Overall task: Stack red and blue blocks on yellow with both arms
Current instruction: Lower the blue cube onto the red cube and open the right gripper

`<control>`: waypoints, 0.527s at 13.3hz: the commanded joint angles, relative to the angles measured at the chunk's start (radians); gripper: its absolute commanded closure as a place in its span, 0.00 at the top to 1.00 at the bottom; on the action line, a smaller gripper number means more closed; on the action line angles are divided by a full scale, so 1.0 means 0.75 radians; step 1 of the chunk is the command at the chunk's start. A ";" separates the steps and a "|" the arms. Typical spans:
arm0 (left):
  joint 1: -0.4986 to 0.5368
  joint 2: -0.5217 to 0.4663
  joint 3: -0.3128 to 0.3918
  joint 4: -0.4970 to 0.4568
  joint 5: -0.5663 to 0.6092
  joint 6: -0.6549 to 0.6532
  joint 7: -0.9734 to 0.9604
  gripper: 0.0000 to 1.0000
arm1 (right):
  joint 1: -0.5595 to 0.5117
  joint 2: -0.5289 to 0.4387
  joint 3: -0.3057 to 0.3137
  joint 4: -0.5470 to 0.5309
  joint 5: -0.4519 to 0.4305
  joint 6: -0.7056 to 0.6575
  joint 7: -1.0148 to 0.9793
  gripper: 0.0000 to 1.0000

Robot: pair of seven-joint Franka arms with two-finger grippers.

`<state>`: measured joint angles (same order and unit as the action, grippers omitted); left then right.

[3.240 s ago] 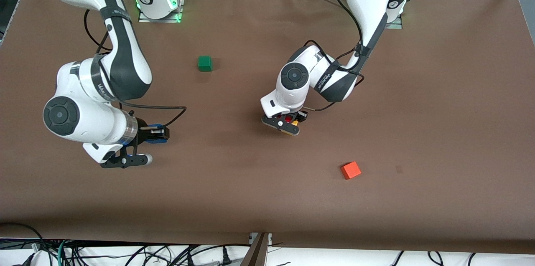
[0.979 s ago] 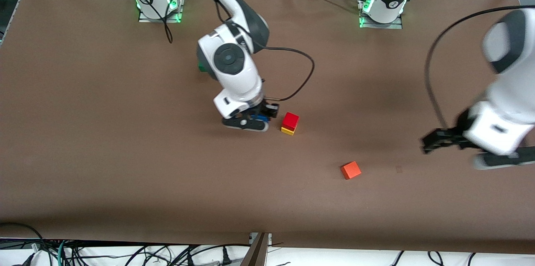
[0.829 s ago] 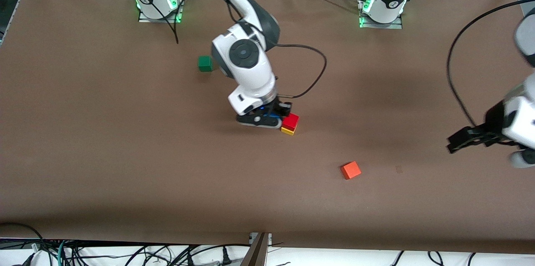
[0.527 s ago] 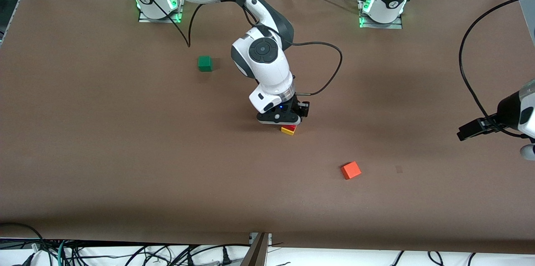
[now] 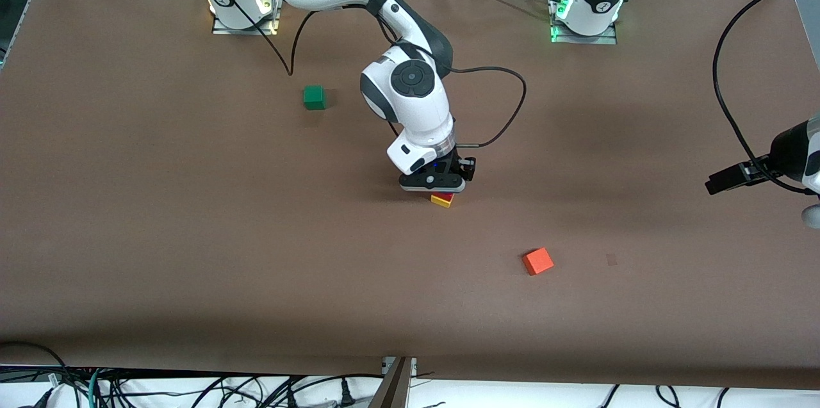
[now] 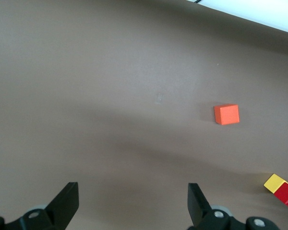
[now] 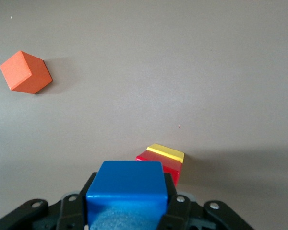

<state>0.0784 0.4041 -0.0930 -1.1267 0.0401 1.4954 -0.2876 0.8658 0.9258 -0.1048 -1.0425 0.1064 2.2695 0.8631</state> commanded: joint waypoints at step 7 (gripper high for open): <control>0.022 -0.052 0.003 -0.056 -0.023 -0.067 0.179 1.00 | 0.022 0.050 -0.014 0.044 -0.046 -0.015 0.011 0.39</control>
<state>0.0798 0.3997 -0.0922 -1.1278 0.0401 1.4508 -0.1939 0.8704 0.9514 -0.1054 -1.0425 0.0877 2.2691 0.8631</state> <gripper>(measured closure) 0.000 0.449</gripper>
